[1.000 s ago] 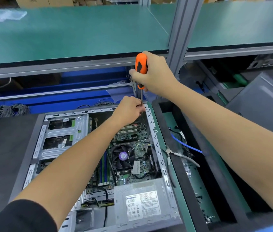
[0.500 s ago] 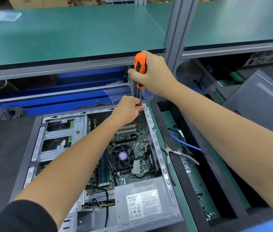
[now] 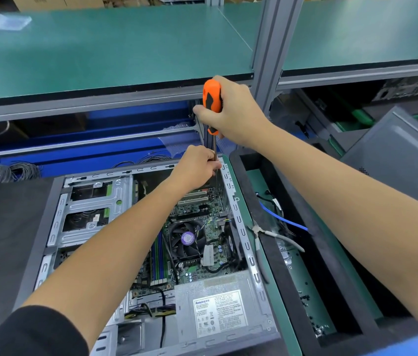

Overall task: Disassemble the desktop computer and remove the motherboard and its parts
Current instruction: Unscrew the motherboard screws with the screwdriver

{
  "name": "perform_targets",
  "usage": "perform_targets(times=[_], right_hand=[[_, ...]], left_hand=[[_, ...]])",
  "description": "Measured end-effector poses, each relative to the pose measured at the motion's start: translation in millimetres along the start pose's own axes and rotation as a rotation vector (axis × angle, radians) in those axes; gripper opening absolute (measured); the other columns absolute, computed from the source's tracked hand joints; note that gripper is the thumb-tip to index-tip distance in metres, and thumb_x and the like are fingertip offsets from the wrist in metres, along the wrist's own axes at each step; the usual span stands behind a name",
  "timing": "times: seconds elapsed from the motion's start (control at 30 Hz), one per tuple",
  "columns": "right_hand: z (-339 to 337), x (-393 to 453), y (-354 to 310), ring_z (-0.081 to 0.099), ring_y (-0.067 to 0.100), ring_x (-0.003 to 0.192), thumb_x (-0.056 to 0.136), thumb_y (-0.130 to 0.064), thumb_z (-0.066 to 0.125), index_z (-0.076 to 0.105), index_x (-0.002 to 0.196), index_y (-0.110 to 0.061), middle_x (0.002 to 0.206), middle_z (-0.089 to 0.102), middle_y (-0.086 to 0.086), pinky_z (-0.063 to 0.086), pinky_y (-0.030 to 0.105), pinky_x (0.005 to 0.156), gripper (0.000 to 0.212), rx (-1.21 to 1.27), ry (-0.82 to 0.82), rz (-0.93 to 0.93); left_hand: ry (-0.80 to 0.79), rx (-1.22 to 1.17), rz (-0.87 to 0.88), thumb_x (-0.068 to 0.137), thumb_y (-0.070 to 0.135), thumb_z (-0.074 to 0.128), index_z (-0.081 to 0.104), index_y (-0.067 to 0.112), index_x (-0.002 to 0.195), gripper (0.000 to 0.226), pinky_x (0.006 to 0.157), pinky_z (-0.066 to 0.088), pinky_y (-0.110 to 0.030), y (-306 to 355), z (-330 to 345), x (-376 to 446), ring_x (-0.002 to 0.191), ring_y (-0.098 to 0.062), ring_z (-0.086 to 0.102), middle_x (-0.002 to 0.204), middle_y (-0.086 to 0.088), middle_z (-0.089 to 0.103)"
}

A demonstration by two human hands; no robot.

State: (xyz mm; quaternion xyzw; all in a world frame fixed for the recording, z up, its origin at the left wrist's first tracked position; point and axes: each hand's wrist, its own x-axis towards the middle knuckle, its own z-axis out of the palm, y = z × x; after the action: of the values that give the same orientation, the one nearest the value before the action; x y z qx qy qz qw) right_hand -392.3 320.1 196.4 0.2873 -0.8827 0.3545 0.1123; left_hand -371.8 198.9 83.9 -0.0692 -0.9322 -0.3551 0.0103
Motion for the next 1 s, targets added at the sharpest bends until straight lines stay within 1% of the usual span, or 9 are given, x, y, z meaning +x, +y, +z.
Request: perform_targets(times=[0.1, 0.23, 0.4, 0.47, 0.53, 0.63, 0.77, 0.93, 1.0], right_hand=[[1.1, 1.5, 0.7, 0.04, 0.005, 0.053, 0.09, -0.037, 0.063, 0.035, 0.074, -0.028, 0.062, 0.04, -0.011, 0.036, 0.007, 0.051, 0.033, -0.01, 0.006, -0.004], [3.2, 1.2, 4.5, 0.041, 0.009, 0.055, 0.09, -0.037, 0.062, 0.041, 0.082, -0.018, 0.063, 0.04, -0.009, 0.037, 0.014, 0.053, 0.029, -0.008, 0.006, 0.005], [1.3, 1.7, 4.0, 0.042, 0.005, 0.053, 0.09, -0.038, 0.063, 0.038, 0.077, -0.025, 0.062, 0.04, -0.01, 0.037, 0.013, 0.052, 0.031, -0.009, -0.008, 0.007], [0.7, 2.7, 1.5, 0.041, 0.004, 0.054, 0.09, -0.039, 0.063, 0.035, 0.075, -0.03, 0.063, 0.041, -0.011, 0.033, 0.009, 0.052, 0.033, -0.019, -0.017, 0.01], [1.0, 3.0, 0.0, 0.041, 0.005, 0.055, 0.09, -0.039, 0.063, 0.039, 0.078, -0.025, 0.064, 0.041, -0.011, 0.033, 0.01, 0.052, 0.03, -0.027, -0.02, 0.012], [-0.1, 1.6, -0.8, 0.049, 0.012, 0.056, 0.091, -0.037, 0.063, 0.041, 0.084, -0.017, 0.065, 0.042, -0.008, 0.042, 0.017, 0.053, 0.03, -0.007, -0.017, 0.016], [-3.1, -0.8, -1.6, 0.062, 0.026, 0.066, 0.091, -0.036, 0.062, 0.041, 0.086, -0.015, 0.066, 0.045, -0.004, 0.049, 0.027, 0.057, 0.03, 0.01, -0.02, 0.034], [-5.1, -0.7, -1.1, 0.064, 0.027, 0.069, 0.092, -0.037, 0.061, 0.04, 0.085, -0.017, 0.067, 0.046, -0.003, 0.048, 0.024, 0.056, 0.03, 0.008, -0.016, 0.039], [-5.0, -1.4, -0.5, 0.063, 0.028, 0.068, 0.092, -0.037, 0.061, 0.041, 0.086, -0.016, 0.068, 0.047, -0.001, 0.049, 0.027, 0.057, 0.03, 0.006, -0.016, 0.036]], left_hand=[[-0.002, 0.005, -0.003, 0.092, 0.016, 0.063, 0.072, 0.003, 0.086, 0.018, 0.076, 0.058, -0.035, -0.3, -1.2, 0.9, 0.062, -0.011, 0.068, 0.073, -0.008, 0.071], [-0.019, 0.016, 0.003, 0.092, 0.015, 0.063, 0.072, 0.003, 0.083, 0.017, 0.074, 0.058, -0.031, -1.4, -1.5, 0.6, 0.06, -0.006, 0.067, 0.072, -0.008, 0.071], [-0.017, 0.01, 0.002, 0.092, 0.015, 0.063, 0.073, 0.001, 0.085, 0.018, 0.069, 0.056, -0.024, -1.3, -1.5, 0.5, 0.059, -0.001, 0.066, 0.075, -0.008, 0.071], [-0.011, 0.004, 0.005, 0.092, 0.015, 0.063, 0.073, 0.002, 0.084, 0.018, 0.07, 0.057, -0.026, -0.5, -1.7, 0.8, 0.059, -0.003, 0.067, 0.073, -0.007, 0.071], [-0.014, 0.001, 0.001, 0.091, 0.014, 0.063, 0.073, 0.003, 0.084, 0.017, 0.072, 0.058, -0.03, 0.0, -2.5, 1.1, 0.061, -0.008, 0.068, 0.072, -0.009, 0.071], [-0.029, -0.008, -0.006, 0.091, 0.014, 0.064, 0.072, 0.003, 0.083, 0.016, 0.075, 0.058, -0.033, -0.2, -2.8, 1.7, 0.063, -0.013, 0.069, 0.074, -0.011, 0.071], [-0.035, 0.004, 0.006, 0.092, 0.014, 0.064, 0.073, 0.003, 0.084, 0.016, 0.076, 0.058, -0.035, -0.4, -3.2, 1.3, 0.064, -0.015, 0.069, 0.076, -0.011, 0.071], [-0.03, 0.011, 0.004, 0.092, 0.014, 0.063, 0.072, 0.003, 0.083, 0.017, 0.076, 0.058, -0.037, 0.4, -3.3, 2.3, 0.063, -0.014, 0.069, 0.075, -0.012, 0.071], [-0.033, 0.008, -0.002, 0.092, 0.014, 0.063, 0.073, 0.002, 0.083, 0.017, 0.077, 0.058, -0.037, 0.3, -2.8, 2.1, 0.064, -0.014, 0.069, 0.075, -0.012, 0.071]])
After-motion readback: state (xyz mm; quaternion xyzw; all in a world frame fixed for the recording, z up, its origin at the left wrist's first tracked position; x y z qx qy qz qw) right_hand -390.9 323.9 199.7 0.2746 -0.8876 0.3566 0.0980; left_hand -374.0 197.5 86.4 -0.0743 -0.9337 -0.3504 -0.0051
